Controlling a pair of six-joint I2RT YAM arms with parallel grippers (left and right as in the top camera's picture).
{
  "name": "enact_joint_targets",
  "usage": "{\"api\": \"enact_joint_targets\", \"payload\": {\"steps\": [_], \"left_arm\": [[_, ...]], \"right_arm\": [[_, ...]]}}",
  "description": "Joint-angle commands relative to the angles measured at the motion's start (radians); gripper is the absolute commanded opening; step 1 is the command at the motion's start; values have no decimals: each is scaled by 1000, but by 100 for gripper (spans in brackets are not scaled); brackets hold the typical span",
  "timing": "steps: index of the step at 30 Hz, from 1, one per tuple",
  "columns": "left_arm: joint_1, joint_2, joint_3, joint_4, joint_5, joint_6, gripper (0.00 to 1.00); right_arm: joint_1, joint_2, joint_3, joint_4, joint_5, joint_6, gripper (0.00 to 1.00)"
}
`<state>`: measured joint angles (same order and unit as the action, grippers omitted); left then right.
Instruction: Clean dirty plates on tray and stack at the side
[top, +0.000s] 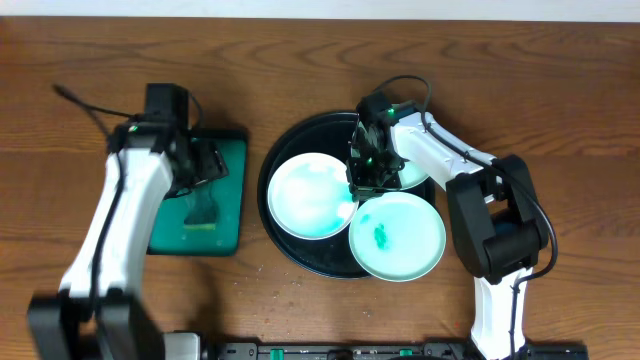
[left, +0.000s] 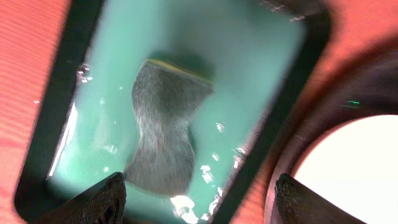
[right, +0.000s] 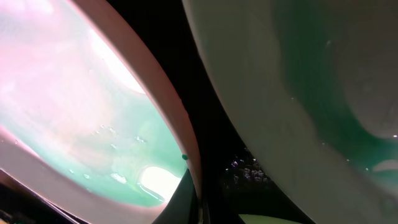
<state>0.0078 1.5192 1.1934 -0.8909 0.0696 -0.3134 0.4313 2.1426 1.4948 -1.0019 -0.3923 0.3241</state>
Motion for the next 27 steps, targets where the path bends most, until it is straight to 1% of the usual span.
{"api": "enact_joint_targets", "payload": {"steps": [1, 7, 10, 12, 19, 27], "left_arm": [[-10, -139, 3, -32, 35, 6, 78], [-60, -386, 3, -126, 35, 6, 78], [-87, -476, 3, -181, 35, 2, 78], [-100, -522, 3, -216, 35, 2, 78], [-105, -587, 3, -281, 35, 2, 79], [-105, -587, 3, -296, 36, -5, 79]], "right_arm": [[2, 20, -13, -4, 62, -26, 1], [2, 20, -13, 8, 62, -26, 1], [2, 19, -13, 19, 56, -35, 1], [2, 19, -12, 26, 19, -59, 1], [1, -8, -10, 42, -89, -66, 1], [-9, -90, -10, 42, -87, -32, 1]]}}
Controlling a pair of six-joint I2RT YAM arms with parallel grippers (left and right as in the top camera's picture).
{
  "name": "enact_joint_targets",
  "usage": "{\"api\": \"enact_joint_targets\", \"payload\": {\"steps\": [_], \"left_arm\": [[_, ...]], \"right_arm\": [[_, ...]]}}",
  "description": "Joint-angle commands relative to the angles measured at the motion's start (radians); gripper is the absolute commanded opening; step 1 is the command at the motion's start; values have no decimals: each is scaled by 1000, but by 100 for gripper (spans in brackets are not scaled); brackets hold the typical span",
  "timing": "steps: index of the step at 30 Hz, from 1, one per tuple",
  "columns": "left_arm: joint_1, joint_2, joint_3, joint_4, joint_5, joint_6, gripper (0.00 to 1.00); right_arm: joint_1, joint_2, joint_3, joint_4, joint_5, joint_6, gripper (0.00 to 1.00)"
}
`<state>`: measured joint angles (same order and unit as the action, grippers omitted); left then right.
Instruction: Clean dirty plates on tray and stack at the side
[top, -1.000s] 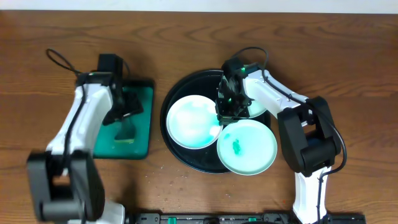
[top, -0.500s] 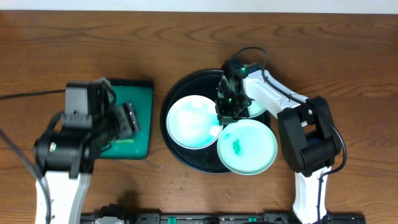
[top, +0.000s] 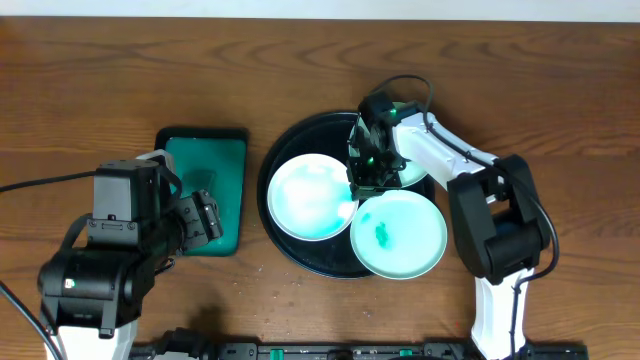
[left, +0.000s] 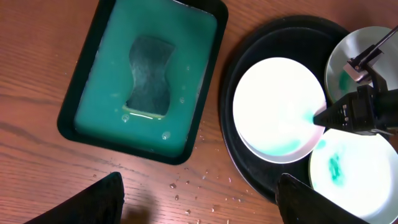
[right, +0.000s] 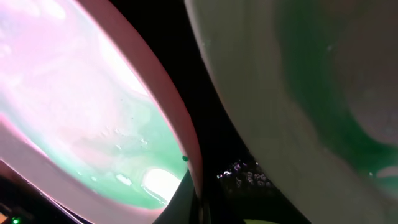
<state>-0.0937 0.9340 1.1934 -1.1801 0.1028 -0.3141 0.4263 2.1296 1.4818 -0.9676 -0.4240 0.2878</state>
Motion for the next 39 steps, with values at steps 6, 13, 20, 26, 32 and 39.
{"api": "enact_joint_targets", "payload": {"steps": [6, 13, 20, 26, 32, 39], "left_arm": [[-3, -1, 3, -14, 3, -5, 79], [-3, -1, 3, -37, 3, -5, 79], [-3, -1, 3, -58, 3, -5, 79], [-3, -1, 3, -61, 3, -5, 79], [-3, -1, 3, -62, 3, -40, 79], [-3, -1, 3, -62, 3, -39, 79]], "right_arm": [[-30, -149, 3, -7, -56, 27, 1], [-80, -228, 3, -96, -59, 53, 1], [-149, -266, 3, -301, -236, -56, 1], [-162, -265, 3, -422, -443, -265, 1], [-162, -265, 3, -269, -456, -270, 1], [-161, -267, 3, 9, -300, -186, 1]]}}
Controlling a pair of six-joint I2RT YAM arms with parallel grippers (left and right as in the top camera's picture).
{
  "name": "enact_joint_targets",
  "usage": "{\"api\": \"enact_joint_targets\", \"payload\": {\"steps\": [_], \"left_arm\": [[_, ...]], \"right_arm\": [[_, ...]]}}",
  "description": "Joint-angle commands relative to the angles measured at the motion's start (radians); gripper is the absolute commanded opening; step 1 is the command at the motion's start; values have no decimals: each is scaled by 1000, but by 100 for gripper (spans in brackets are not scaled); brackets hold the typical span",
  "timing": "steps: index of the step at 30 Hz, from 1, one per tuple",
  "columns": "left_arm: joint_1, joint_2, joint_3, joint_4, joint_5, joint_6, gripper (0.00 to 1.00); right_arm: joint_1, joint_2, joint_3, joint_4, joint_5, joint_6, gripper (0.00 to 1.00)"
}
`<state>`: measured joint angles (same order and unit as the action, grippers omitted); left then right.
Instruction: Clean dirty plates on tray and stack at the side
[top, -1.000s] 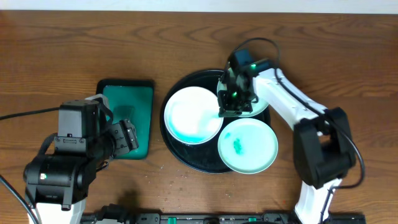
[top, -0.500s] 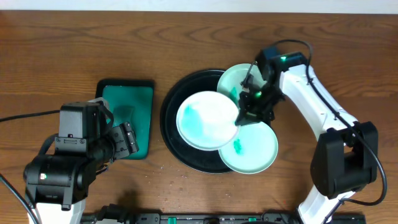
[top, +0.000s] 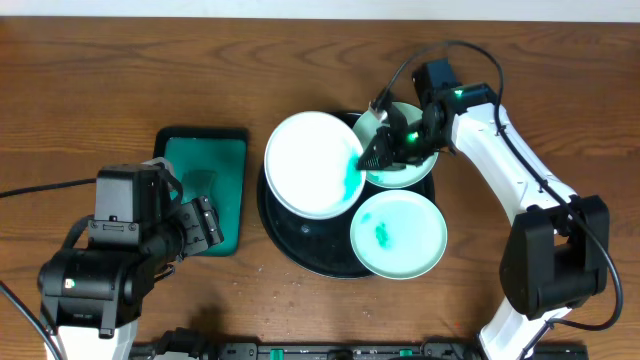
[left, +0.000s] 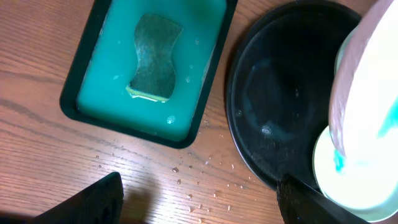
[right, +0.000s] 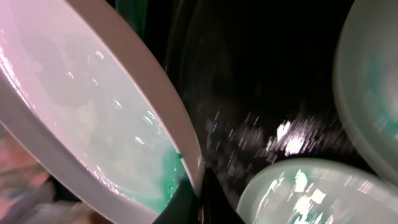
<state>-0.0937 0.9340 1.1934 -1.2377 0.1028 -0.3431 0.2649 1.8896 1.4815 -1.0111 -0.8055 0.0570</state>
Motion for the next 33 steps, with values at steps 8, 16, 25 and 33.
{"api": "enact_joint_targets", "payload": {"steps": [8, 16, 25, 33], "left_arm": [[-3, -1, 3, -4, 3, -10, 79], [-3, -1, 3, -5, 3, -10, 79], [-3, -1, 3, -12, 3, -10, 79], [-3, -1, 3, -23, 2, -10, 79]], "right_arm": [[12, -32, 3, 71, 479, 104, 2], [57, -144, 3, 68, 683, 107, 2], [232, -289, 3, 60, 1087, 29, 1], [361, -286, 3, 67, 1387, -40, 1]]}}
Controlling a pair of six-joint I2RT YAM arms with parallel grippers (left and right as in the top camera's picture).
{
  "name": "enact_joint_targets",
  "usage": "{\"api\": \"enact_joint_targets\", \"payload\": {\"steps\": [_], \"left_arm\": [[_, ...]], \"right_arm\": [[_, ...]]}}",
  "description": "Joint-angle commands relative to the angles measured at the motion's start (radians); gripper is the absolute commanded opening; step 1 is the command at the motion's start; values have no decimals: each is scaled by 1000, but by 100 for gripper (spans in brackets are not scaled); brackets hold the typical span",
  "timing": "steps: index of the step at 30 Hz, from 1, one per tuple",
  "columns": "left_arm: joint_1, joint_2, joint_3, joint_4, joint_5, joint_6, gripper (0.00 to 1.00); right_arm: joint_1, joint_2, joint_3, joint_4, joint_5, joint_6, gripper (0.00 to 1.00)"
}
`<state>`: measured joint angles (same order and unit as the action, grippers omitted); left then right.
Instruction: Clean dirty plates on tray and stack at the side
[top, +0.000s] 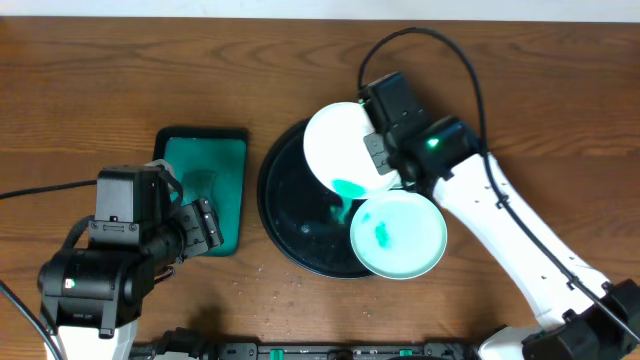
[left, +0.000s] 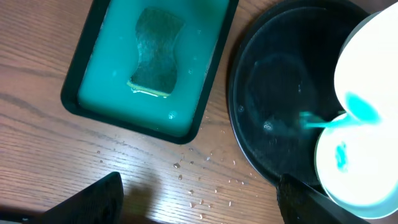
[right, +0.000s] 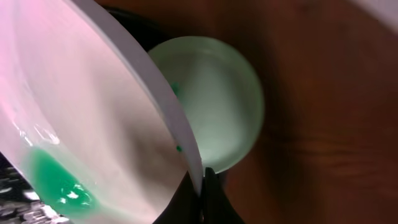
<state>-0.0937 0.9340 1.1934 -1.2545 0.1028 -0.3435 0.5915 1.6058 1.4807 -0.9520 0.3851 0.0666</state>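
Note:
My right gripper (right: 202, 186) is shut on the rim of a white plate (top: 342, 148), held steeply tilted above the back of the black round tray (top: 290, 215). Green liquid (top: 346, 192) runs off the plate's low edge onto the tray. A second plate (top: 398, 235) with a green stain lies at the tray's front right. A third plate (right: 217, 106) lies below the held one, mostly hidden under the arm in the overhead view. My left gripper (left: 199, 208) hangs open over the wood in front of the basin.
A green basin (top: 225, 160) of soapy water stands left of the tray, with a dark sponge (left: 155, 50) lying in it. Water drops (left: 199, 186) dot the wood between the basin and the tray. A cable (top: 40, 185) trails at the far left.
The held plate has moved right and back over the tray and is tilted more steeply. Its green liquid now runs down onto the tray. The left arm has not moved.
At first my left gripper was low over the sponge in the basin, and my right gripper was shut on the rim of a plate lying in the tray. Then the left arm stood back at the front left. Later the plate was up and tilted, now draining.

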Motion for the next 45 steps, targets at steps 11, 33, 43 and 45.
{"api": "enact_joint_targets", "payload": {"steps": [11, 33, 43, 45], "left_arm": [[-3, -1, 3, -6, 2, -9, 79], [-3, -1, 3, -6, 2, -9, 79], [-3, -1, 3, -6, 2, -9, 79], [-3, -1, 3, -11, 2, -9, 79]], "right_arm": [[222, -2, 4, 23, 537, -224, 1], [483, -1, 4, 43, 911, -389, 1], [475, 10, 4, 56, 855, -393, 1], [509, 10, 4, 19, 913, -335, 1]]}}
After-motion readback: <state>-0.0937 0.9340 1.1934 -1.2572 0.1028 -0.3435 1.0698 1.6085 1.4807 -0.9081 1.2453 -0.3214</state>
